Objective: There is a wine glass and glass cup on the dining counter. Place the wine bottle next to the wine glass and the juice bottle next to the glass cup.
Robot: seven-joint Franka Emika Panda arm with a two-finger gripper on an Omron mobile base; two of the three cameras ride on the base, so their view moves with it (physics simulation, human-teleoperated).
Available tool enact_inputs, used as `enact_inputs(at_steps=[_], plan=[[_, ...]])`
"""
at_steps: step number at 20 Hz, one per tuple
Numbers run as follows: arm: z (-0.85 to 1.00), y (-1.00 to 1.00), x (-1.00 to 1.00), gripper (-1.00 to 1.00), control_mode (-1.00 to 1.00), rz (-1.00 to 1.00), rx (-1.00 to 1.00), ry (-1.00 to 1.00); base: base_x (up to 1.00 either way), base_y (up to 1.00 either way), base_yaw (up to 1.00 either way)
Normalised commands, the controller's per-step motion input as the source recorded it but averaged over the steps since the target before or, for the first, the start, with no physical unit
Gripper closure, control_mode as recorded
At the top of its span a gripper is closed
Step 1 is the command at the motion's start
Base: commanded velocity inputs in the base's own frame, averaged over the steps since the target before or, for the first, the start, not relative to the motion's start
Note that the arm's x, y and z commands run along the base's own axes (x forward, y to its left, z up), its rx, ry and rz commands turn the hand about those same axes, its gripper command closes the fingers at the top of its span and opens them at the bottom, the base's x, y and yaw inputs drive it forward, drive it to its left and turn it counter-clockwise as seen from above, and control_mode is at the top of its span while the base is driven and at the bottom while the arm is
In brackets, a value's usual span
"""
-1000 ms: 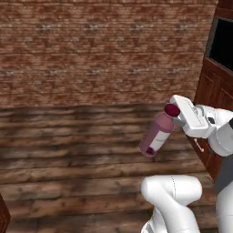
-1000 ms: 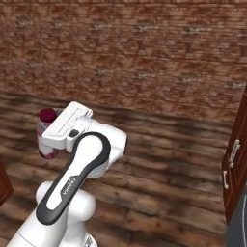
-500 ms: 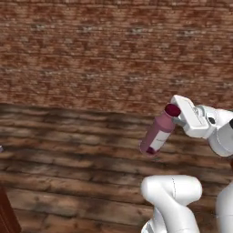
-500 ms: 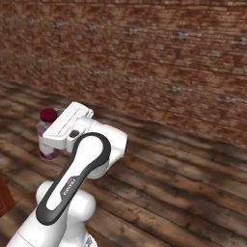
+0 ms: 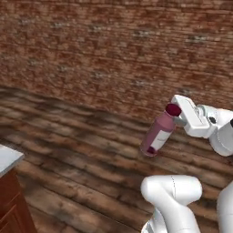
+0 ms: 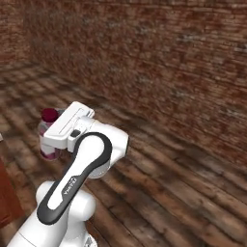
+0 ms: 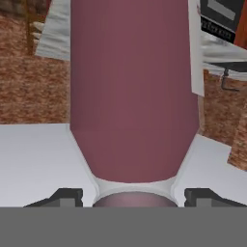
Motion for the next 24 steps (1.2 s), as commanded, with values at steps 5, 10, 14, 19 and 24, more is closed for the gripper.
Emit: enact_inputs(at_steps=[5, 10, 14, 19, 24], plan=[[0.0, 0.0, 0.0, 1.0, 1.0, 0.0, 0.0, 0.0, 1.0, 0.0, 0.54], [0.0, 0.0, 0.0, 1.0, 1.0, 0.0, 0.0, 0.0, 1.0, 0.0, 0.51], [0.0, 0.0, 0.0, 1.0, 1.0, 0.0, 0.0, 0.0, 1.0, -0.13, 0.45], [0.0, 0.0, 0.0, 1.0, 1.0, 0.0, 0.0, 0.0, 1.0, -0.37, 0.37], [0.0, 0.0, 0.0, 1.0, 1.0, 0.0, 0.0, 0.0, 1.0, -0.5, 0.33]])
